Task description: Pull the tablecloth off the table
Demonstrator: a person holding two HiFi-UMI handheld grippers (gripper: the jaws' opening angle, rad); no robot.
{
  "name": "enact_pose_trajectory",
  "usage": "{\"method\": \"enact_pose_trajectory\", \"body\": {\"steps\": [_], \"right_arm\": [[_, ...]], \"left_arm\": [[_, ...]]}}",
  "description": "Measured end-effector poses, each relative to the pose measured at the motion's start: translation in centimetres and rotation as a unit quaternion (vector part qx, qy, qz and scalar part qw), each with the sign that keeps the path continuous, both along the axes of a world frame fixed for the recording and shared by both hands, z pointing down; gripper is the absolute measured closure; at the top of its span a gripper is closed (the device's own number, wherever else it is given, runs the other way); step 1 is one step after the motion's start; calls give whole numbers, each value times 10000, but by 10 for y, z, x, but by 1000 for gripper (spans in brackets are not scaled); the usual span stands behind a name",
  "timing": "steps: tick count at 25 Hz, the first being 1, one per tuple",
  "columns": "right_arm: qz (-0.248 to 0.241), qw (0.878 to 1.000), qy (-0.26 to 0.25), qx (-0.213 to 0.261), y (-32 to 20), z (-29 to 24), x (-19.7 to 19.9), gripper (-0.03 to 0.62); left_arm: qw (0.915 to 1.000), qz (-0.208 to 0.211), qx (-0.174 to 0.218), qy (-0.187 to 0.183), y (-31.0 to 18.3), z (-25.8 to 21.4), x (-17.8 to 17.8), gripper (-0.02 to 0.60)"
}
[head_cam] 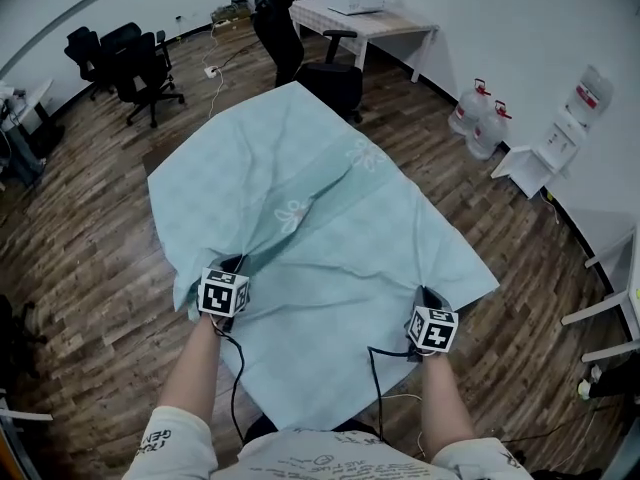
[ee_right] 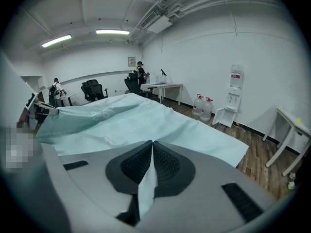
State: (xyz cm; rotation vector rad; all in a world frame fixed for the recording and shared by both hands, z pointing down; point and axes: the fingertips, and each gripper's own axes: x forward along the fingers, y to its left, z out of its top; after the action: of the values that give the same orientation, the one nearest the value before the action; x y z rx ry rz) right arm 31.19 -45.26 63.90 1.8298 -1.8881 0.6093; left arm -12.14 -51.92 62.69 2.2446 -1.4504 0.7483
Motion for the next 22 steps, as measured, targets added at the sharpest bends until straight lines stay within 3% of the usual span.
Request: {"method": "enact_pose_trajectory", "body": {"steps": [8,16,22], "right_arm": [[-417,9963,-128,742,37,-61,-29,580],[-520,9844,-184,1668,91,-124,-65,580],[-490,9787,-166,1987,134,-155,-89,580]], "left_arm": [[9984,98,445,346,73,-52,40,572],[9932,378,1066,289,141,-100,51,572],[9868,356,1371,782,185,-128,56,572]]}}
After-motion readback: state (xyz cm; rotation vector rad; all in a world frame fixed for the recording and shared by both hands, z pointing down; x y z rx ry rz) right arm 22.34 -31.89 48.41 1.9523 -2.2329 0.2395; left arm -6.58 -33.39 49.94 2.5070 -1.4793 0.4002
